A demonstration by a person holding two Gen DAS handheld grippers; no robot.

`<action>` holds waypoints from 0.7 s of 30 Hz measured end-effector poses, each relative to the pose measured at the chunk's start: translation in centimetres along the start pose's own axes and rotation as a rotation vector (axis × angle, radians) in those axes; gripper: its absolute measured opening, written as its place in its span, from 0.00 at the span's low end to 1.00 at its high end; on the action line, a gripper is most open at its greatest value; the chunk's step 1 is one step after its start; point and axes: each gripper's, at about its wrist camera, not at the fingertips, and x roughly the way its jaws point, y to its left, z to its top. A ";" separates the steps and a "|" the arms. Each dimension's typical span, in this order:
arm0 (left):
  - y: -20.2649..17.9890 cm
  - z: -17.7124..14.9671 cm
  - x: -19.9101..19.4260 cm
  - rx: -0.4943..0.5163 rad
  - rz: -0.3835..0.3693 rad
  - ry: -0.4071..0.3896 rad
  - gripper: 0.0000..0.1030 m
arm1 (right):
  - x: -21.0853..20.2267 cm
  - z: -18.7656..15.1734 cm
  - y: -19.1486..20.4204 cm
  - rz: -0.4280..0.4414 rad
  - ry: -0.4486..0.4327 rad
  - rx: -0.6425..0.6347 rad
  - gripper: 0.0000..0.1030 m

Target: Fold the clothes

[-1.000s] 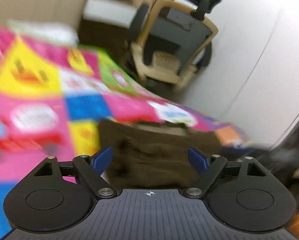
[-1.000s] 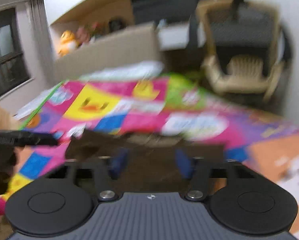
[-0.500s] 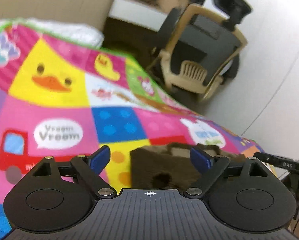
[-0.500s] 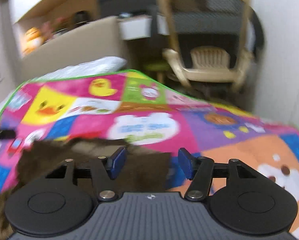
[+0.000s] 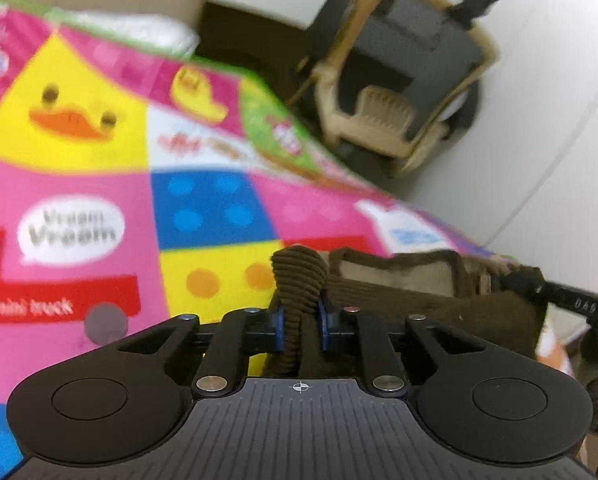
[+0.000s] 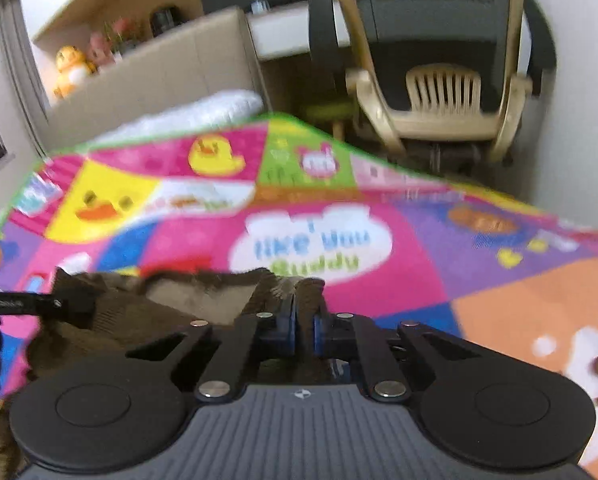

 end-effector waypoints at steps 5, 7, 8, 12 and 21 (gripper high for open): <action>-1.8 -2.4 -8.7 0.118 -0.106 -0.101 0.13 | -10.8 -1.9 1.2 0.061 -0.099 -0.092 0.06; -2.0 -4.6 -11.4 0.143 -0.137 -0.095 0.13 | -14.4 -4.6 1.8 0.078 -0.099 -0.135 0.06; -2.0 -5.7 -12.4 0.150 -0.147 -0.083 0.13 | -15.7 -6.0 2.1 0.079 -0.091 -0.151 0.06; -1.1 -10.8 -15.0 0.172 -0.158 -0.003 0.15 | -18.5 -12.5 2.6 0.041 0.015 -0.188 0.06; 2.2 -14.6 -19.6 0.030 -0.278 0.034 0.75 | -23.3 -18.0 -2.2 -0.109 0.072 -0.085 0.27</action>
